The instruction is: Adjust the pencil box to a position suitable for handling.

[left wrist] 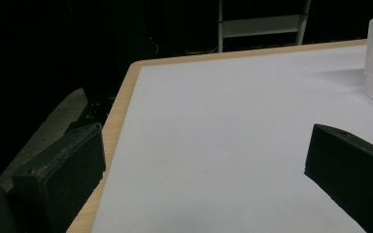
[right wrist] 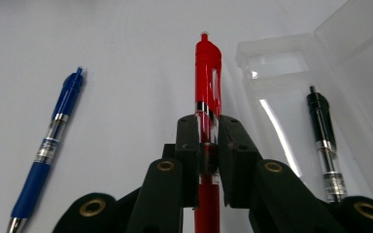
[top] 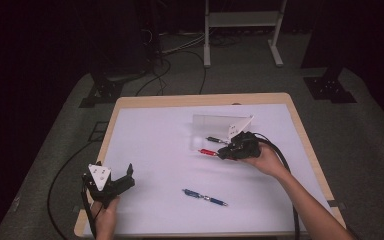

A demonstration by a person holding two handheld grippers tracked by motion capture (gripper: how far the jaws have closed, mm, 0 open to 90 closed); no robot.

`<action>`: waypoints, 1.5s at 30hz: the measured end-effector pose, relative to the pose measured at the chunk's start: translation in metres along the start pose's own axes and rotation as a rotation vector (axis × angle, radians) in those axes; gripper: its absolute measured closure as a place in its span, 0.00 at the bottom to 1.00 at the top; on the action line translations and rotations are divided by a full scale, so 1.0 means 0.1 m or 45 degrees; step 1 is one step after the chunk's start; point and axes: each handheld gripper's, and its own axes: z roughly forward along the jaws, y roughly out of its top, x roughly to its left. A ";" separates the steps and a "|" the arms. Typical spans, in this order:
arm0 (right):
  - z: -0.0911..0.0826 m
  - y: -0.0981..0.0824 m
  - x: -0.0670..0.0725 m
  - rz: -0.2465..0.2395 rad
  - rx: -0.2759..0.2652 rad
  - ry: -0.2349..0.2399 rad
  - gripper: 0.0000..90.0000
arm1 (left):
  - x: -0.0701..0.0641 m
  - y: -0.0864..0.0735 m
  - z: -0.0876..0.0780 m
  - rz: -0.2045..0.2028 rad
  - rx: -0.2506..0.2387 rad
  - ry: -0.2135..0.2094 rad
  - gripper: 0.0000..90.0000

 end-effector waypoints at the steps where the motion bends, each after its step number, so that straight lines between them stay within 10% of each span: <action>1: 0.00 0.02 -0.03 -0.022 0.017 -0.012 0.88 | 0.00 0.00 0.00 0.007 0.000 -0.002 0.00; 45: 0.20 -0.05 -0.60 -0.016 0.154 -0.106 0.88 | 0.01 0.00 0.00 0.002 0.005 -0.004 0.00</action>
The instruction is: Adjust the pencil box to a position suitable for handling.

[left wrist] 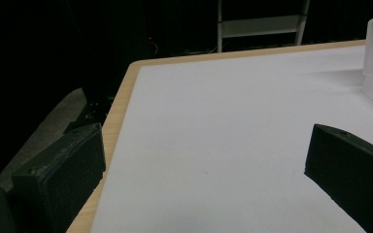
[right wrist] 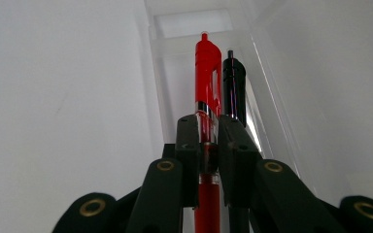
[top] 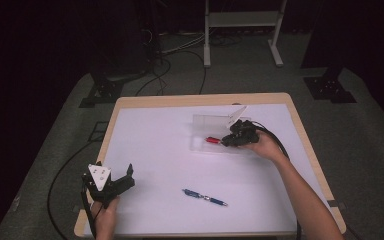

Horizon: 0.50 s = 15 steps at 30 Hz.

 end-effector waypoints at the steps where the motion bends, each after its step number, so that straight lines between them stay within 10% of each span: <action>1: 0.00 0.00 0.00 0.005 0.002 0.001 0.88 | 0.00 0.00 0.00 -0.001 -0.002 0.000 0.00; 15: 0.08 -0.04 -0.03 0.023 0.019 0.012 0.87 | 0.00 0.00 0.00 -0.003 -0.001 -0.001 0.00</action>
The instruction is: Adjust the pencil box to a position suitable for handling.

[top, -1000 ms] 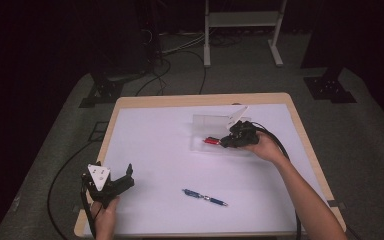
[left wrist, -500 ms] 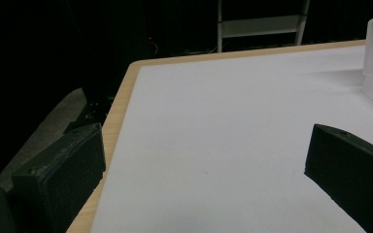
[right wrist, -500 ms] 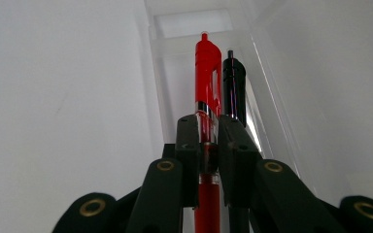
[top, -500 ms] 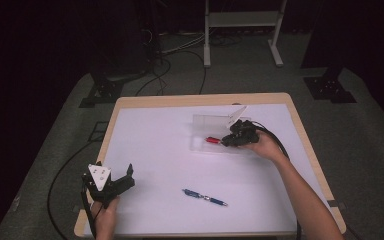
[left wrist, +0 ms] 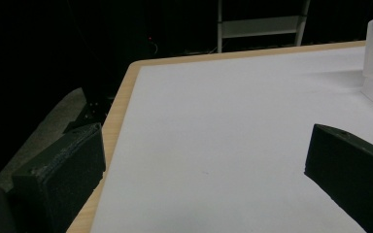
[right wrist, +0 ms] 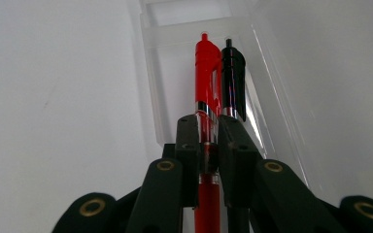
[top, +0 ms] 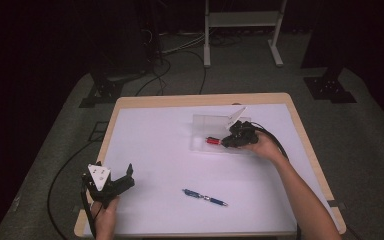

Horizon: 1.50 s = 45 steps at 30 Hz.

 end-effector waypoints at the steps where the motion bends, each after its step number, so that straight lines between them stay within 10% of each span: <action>1: 0.00 0.00 0.00 0.000 0.000 0.000 0.87 | 0.00 0.00 0.00 0.000 -0.001 -0.001 0.00; 18: -0.07 -0.01 0.01 0.021 -0.052 0.008 0.78 | -0.01 0.00 0.00 0.004 -0.003 -0.005 0.00; 45: -0.40 -0.04 0.88 -0.030 -0.211 0.185 0.65 | -0.04 0.00 0.01 0.013 0.000 -0.008 0.00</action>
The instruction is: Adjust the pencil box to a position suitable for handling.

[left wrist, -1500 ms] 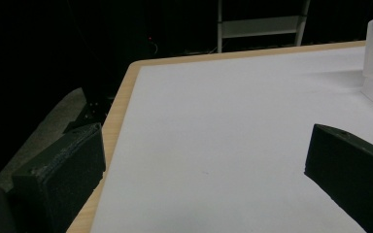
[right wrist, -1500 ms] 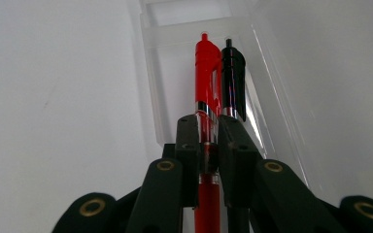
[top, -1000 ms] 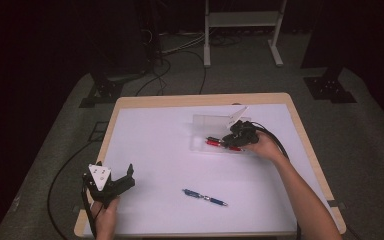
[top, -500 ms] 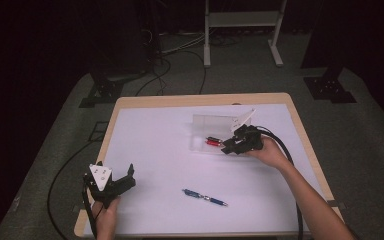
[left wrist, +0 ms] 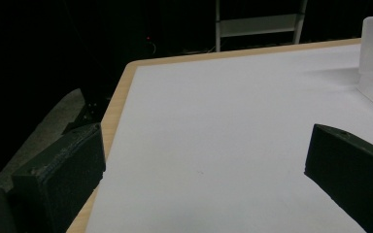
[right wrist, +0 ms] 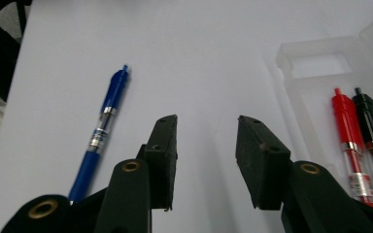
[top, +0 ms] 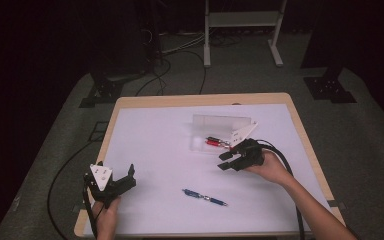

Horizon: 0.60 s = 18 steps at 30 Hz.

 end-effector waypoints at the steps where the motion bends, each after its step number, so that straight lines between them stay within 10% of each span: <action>1: 0.00 0.00 0.00 0.000 0.000 0.000 0.65 | 0.00 0.00 0.00 0.000 0.000 0.000 0.00; 18: 0.13 -0.02 0.48 0.004 -0.017 0.049 0.60 | -0.01 0.00 0.00 0.003 0.003 0.003 0.00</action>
